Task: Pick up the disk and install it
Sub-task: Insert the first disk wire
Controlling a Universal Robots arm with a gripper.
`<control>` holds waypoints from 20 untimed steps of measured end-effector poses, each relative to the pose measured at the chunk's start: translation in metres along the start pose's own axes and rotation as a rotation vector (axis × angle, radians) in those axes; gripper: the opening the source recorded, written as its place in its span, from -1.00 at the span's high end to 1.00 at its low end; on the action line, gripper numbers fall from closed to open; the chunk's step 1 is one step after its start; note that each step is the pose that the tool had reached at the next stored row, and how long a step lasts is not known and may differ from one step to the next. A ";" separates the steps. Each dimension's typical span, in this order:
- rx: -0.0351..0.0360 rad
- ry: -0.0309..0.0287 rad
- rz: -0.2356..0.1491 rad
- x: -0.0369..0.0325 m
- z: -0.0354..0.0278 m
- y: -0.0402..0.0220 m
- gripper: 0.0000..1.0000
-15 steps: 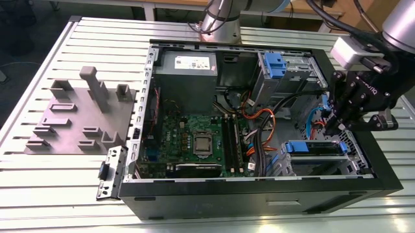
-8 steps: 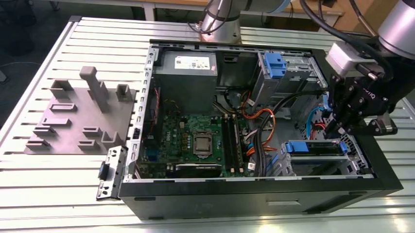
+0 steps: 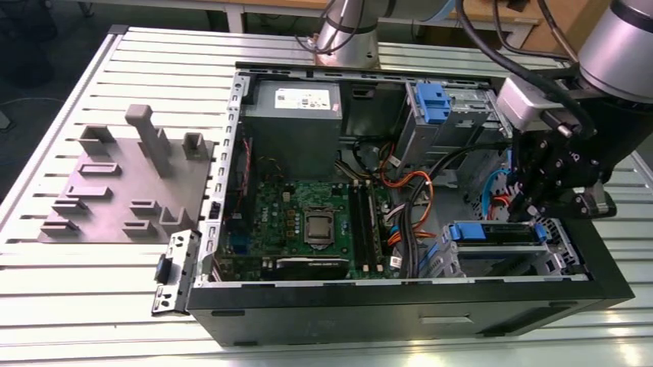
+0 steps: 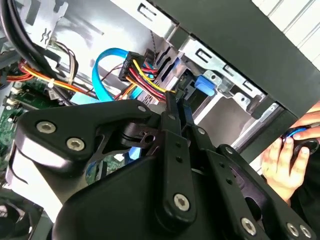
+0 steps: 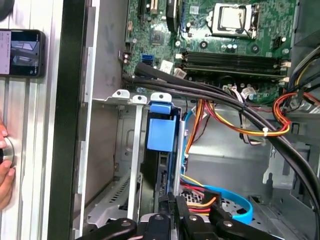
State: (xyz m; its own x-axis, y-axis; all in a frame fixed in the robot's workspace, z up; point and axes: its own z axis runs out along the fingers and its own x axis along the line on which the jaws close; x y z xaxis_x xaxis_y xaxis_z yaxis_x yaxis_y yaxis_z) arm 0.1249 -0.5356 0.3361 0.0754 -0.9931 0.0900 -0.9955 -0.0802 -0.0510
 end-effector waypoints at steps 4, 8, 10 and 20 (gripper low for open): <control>0.0199 0.0017 0.002 0.0014 0.0002 0.0055 0.67; 0.0214 0.0018 0.005 0.0018 0.0006 0.0073 0.67; 0.0210 0.0019 0.009 0.0021 0.0008 0.0074 0.67; 0.0194 0.0030 0.026 0.0037 0.0023 0.0072 0.67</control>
State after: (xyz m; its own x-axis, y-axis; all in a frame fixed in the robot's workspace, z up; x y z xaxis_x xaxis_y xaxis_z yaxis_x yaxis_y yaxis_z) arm 0.1181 -0.5401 0.3338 0.0490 -0.9946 0.0914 -0.9958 -0.0557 -0.0727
